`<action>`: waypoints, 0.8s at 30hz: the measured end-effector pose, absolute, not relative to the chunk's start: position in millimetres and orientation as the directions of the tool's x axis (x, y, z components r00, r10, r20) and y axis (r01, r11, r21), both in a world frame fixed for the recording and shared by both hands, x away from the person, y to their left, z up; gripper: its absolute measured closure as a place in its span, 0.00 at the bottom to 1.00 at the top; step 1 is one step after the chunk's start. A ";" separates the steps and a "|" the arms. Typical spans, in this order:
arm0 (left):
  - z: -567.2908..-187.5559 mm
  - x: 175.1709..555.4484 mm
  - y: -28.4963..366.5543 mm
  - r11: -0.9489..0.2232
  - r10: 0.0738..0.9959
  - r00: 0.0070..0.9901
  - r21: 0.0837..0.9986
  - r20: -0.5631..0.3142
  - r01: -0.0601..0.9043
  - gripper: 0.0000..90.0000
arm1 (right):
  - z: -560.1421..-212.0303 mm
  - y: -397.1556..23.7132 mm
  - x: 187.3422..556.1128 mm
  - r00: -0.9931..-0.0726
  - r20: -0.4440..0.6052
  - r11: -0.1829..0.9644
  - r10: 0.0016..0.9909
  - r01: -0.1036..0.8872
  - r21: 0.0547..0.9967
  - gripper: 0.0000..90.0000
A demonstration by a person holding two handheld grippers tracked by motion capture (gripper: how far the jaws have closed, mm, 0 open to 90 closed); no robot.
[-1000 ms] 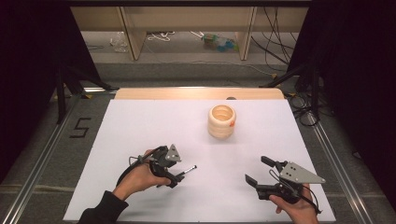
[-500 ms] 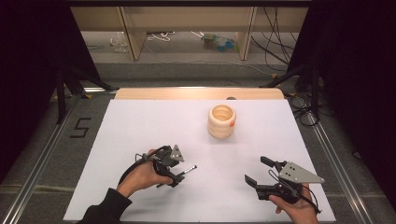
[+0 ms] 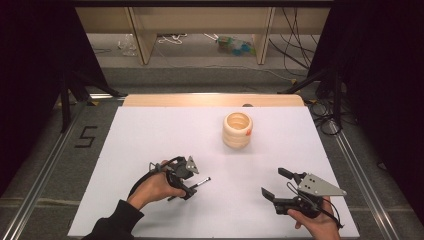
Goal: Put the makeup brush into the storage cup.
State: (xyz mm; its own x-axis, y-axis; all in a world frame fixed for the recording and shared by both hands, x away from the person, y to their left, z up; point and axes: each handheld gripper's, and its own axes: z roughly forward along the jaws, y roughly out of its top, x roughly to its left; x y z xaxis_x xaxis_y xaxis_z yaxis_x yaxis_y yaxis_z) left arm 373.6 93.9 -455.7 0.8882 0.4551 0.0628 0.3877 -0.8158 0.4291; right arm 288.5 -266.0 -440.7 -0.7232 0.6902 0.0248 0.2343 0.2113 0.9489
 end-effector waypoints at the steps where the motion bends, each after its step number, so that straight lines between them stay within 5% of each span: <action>1: -455.4 373.9 93.9 -0.817 0.455 0.888 0.427 0.066 0.388 0.43 | -440.8 -265.9 288.7 -0.726 0.023 0.213 0.688 0.231 0.949 0.18; 24: -460.0 377.7 87.2 -0.849 0.433 0.901 0.354 0.039 0.392 0.66 | -441.0 -265.8 290.0 -0.724 -0.010 0.227 0.690 0.204 0.952 0.19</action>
State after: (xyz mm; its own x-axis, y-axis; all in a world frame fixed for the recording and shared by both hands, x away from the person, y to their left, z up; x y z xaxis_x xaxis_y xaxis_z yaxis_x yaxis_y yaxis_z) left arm 377.7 87.2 -460.0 0.9007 0.4327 0.0393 0.3923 -0.8488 0.3544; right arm 290.0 -265.8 -441.0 -0.7239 0.6898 -0.0096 0.2040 0.2273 0.9522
